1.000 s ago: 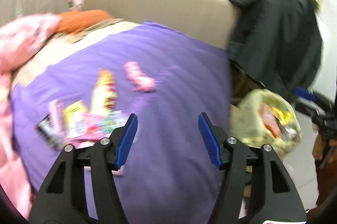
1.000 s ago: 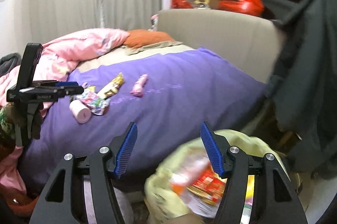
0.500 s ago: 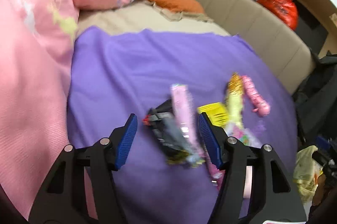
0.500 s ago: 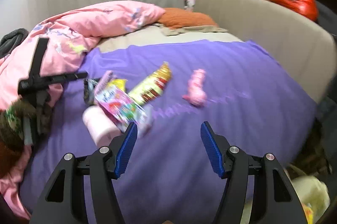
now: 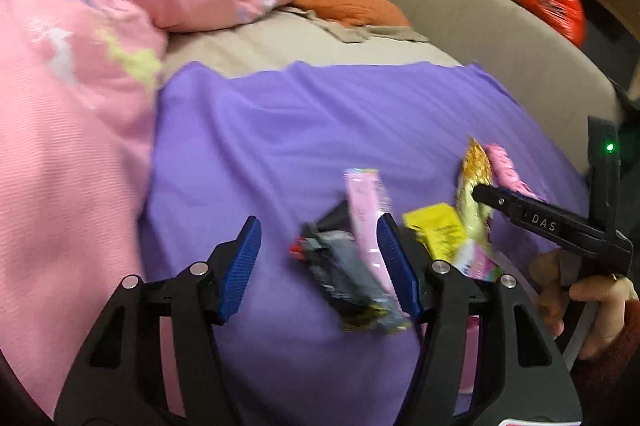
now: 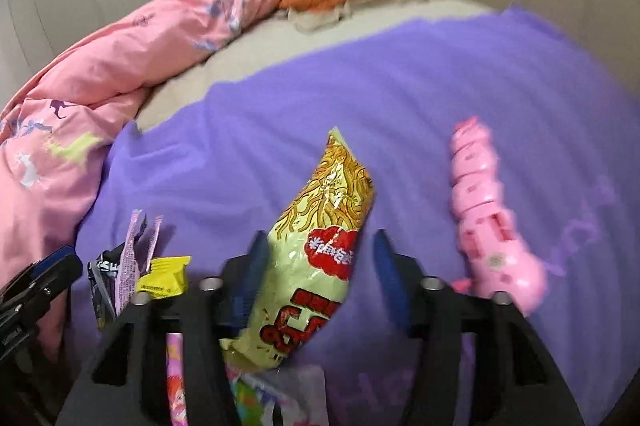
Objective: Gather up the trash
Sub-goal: 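Grasp the black wrapper with the left gripper while the right grasps the gold-green snack bag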
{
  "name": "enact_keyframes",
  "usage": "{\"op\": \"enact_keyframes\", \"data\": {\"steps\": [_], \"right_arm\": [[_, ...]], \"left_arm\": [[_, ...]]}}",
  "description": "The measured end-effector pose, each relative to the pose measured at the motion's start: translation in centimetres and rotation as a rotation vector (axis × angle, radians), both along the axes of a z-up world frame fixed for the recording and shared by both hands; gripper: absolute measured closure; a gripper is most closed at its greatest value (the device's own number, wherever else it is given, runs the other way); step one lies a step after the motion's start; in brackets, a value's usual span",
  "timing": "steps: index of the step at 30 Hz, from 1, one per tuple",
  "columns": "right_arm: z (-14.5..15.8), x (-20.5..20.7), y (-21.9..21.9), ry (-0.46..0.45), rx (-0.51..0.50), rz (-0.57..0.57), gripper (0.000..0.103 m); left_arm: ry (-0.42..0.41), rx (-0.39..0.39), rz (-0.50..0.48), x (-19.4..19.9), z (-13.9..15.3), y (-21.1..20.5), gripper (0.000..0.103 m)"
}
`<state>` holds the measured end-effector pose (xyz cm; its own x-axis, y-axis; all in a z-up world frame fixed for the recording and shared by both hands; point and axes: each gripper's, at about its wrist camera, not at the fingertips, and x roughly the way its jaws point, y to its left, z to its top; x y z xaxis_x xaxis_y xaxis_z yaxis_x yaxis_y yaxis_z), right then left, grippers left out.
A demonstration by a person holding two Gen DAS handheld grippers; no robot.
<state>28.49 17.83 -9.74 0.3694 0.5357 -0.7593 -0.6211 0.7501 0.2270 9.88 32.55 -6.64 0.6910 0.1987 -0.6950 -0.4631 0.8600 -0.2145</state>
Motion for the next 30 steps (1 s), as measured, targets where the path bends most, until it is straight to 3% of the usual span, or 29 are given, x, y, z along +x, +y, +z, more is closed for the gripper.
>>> {"op": "enact_keyframes", "data": {"steps": [2, 6, 9, 11, 14, 21, 25, 28, 30], "right_arm": [[0.1, -0.2, -0.2, 0.02, 0.022, 0.031, 0.074], [2.6, -2.6, -1.9, -0.083, -0.002, 0.074, 0.088], [4.7, -4.2, -4.5, -0.125, 0.013, 0.067, 0.091], [5.8, -5.1, -6.1, -0.147, 0.022, 0.059, 0.092], [7.7, -6.9, -8.5, -0.206, 0.014, 0.042, 0.092], [12.5, -10.5, -13.4, -0.324, 0.01, 0.021, 0.093], [14.3, -11.9, -16.0, -0.37, 0.021, 0.008, 0.093], [14.7, -12.2, -17.7, -0.348, 0.045, 0.015, 0.093], [13.8, -11.6, -18.6, -0.266, 0.077, 0.026, 0.093]], "left_arm": [[0.005, -0.042, -0.018, 0.1, -0.4, 0.4, 0.046], [0.029, -0.109, -0.053, 0.5, -1.3, 0.7, 0.047], [0.054, -0.172, -0.077, 0.9, -2.2, 1.0, 0.061], [0.063, -0.22, -0.07, 1.0, -2.9, 1.5, 0.085], [0.019, -0.268, -0.053, 0.3, -2.7, 2.0, 0.092], [-0.144, -0.126, -0.1, -2.7, 2.8, -1.2, 0.096], [-0.181, -0.067, -0.106, -4.1, 5.4, -3.1, 0.096], [-0.186, -0.032, -0.099, -4.9, 7.3, -4.2, 0.096], [-0.201, -0.022, -0.09, -5.4, 8.5, -5.1, 0.096]]}}
